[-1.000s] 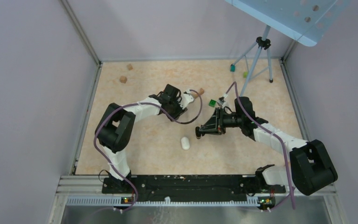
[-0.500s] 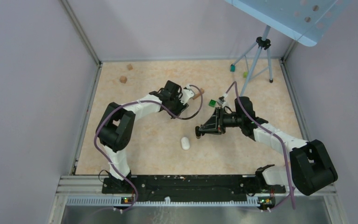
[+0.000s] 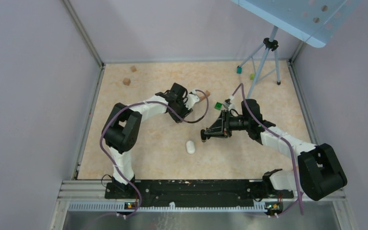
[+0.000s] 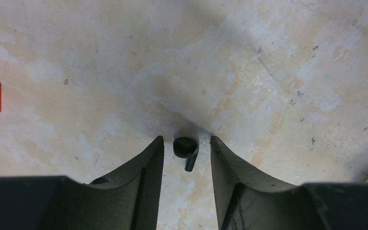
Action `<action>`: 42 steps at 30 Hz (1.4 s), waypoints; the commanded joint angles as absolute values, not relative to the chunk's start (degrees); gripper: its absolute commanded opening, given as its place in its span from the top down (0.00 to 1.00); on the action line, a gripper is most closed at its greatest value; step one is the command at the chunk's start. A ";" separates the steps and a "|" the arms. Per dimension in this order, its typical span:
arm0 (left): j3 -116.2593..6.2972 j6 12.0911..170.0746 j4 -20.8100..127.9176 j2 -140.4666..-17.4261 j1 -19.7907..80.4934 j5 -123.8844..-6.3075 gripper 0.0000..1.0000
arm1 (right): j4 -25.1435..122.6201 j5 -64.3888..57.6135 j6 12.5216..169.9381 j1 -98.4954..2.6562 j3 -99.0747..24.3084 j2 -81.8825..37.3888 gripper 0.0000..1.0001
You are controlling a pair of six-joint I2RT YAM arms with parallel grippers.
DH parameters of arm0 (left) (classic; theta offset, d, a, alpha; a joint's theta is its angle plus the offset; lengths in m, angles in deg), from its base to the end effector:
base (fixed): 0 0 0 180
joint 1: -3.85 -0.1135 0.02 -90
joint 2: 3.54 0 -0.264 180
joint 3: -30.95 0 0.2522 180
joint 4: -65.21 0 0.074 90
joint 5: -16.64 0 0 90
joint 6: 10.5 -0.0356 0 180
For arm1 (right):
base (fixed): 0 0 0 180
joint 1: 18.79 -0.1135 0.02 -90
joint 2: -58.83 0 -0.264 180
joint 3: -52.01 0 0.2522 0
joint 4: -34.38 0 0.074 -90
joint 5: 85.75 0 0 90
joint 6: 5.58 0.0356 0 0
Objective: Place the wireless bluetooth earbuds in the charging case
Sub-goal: Pick up the right earbud from the center of the board.
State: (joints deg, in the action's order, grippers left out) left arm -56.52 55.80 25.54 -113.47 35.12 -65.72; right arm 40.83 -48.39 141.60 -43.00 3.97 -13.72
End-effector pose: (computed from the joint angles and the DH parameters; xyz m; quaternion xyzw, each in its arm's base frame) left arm 0.3344 -0.2086 0.1687 0.4612 0.8517 -0.0804 0.2355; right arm 0.2185 0.1293 0.2115 0.0118 0.8099 0.5805 0.0833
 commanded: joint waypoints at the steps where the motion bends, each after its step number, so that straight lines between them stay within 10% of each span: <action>1: -59.56 54.60 22.98 -115.35 35.11 -65.46 0.57 | 38.82 -49.21 141.85 -42.82 1.30 -13.04 1.00; 42: -64.09 56.04 17.03 -119.12 35.82 -64.95 0.72 | 38.76 -49.62 141.18 -42.78 1.14 -13.71 1.00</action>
